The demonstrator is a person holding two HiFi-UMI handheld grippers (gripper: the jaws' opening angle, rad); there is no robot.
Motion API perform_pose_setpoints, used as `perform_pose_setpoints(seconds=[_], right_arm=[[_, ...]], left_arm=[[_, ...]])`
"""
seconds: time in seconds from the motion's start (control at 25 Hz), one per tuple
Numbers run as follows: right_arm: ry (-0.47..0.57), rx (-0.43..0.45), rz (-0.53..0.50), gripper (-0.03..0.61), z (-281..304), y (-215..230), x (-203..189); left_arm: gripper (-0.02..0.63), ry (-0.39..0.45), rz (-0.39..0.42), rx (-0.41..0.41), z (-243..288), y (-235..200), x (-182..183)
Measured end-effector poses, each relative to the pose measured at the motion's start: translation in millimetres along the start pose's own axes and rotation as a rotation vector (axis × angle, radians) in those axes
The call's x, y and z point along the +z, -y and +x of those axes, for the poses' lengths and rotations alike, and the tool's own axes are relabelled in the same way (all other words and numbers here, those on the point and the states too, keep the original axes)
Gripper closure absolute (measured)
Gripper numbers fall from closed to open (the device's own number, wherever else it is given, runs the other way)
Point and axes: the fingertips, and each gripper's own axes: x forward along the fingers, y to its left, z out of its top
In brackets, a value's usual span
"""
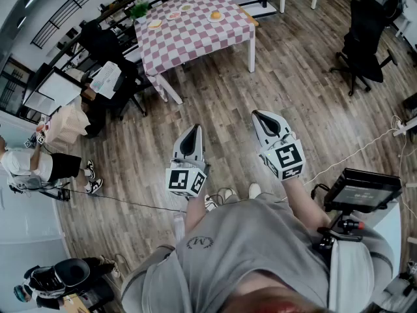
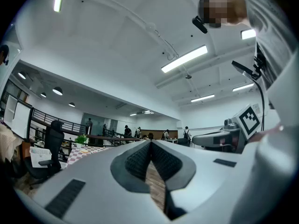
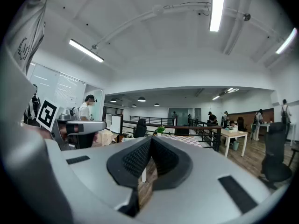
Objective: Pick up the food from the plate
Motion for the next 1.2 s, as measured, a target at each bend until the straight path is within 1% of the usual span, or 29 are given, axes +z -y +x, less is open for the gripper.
perform_pose_setpoints(seconds=[0.24,0.4,0.56,0.68,0.76,0.96,1.08,1.2], right_arm=[[0.029,0.022,-0.009,0.573,-13,14,-7],[0.028,0.022,0.024,0.574,-24,26,-17],[0.023,0.025,0.037,0.574,-32,33,-21],[0.059,0.022,0.043,0.572,-36,37,-16],[0.080,0.009,0.070,0.573,-34,46,-20],[0.040,-0.038,0.132,0.574,-32,69,-42],[0.015,-0.045,0.150,0.573,-25,71,-54],[0.005,-0.034,0.143,0.572,-7,71,-58]], left_arm=[[0.609,0.000,0.028,0.005,12,28,-7],[0.609,-0.041,0.029,-0.001,16,48,-17],[0.609,-0.033,0.029,0.006,14,59,-12],[0.609,-0.037,0.025,0.012,12,58,-13],[0.611,-0.054,0.017,0.020,13,53,-21],[0.609,-0.077,-0.017,0.029,21,50,-37],[0.611,-0.053,-0.018,0.033,30,43,-35],[0.611,-0.017,-0.017,0.056,43,25,-34]])
